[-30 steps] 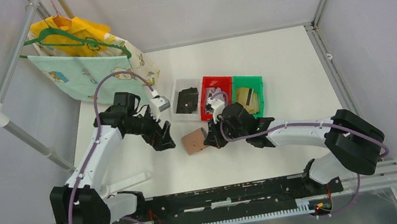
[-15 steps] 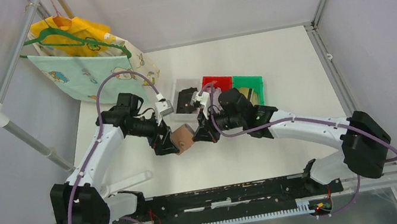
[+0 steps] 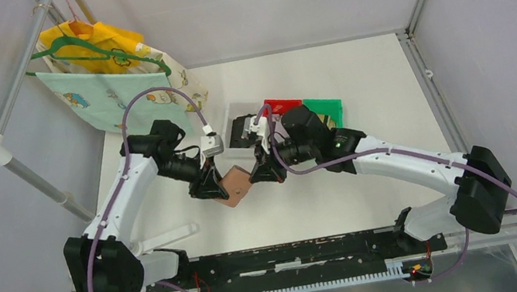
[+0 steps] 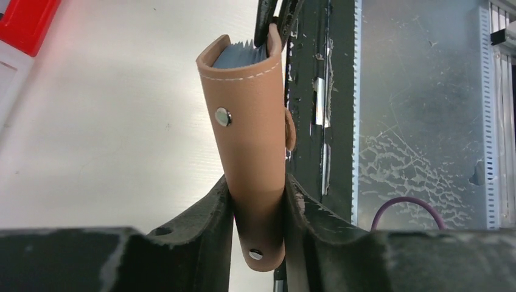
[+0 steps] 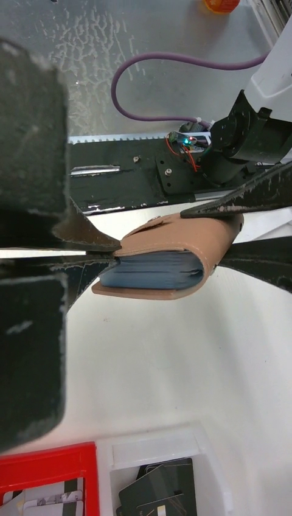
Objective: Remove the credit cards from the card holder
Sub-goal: Open the card holder.
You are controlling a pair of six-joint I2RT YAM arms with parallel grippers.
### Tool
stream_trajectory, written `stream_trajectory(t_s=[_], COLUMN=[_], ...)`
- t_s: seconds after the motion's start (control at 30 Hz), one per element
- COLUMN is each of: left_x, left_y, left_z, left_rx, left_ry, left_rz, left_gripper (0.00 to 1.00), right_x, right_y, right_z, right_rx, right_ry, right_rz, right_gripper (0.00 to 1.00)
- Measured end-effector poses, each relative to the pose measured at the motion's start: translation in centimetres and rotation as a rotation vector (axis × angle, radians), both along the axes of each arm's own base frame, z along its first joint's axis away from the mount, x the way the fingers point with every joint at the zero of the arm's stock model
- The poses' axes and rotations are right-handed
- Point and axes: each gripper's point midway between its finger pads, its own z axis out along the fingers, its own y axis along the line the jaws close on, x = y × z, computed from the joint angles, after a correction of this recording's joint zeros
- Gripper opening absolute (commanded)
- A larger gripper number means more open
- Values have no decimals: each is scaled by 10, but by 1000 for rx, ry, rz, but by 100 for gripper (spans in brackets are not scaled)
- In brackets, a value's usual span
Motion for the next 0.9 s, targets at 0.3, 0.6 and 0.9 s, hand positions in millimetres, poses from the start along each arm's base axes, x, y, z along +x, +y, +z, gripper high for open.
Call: stream_trajectory(t_s=[0.3,0.6,0.9], left_x=[31,79,75], left_y=[0,4,-2], left_z=[3,29,48], left_rx=[34,28,-46], left_ry=[-57,8,134], left_rz=[215,655,777], left_gripper=[11,7,5], right_x=[36,47,50], right_y=[-8,-18,15], right_z=[18,79,62], right_rx=[-1,105,43], right_ry=[-65,-286,-308], right_rz=[-235,-598,-600], right_gripper=[78,84,62])
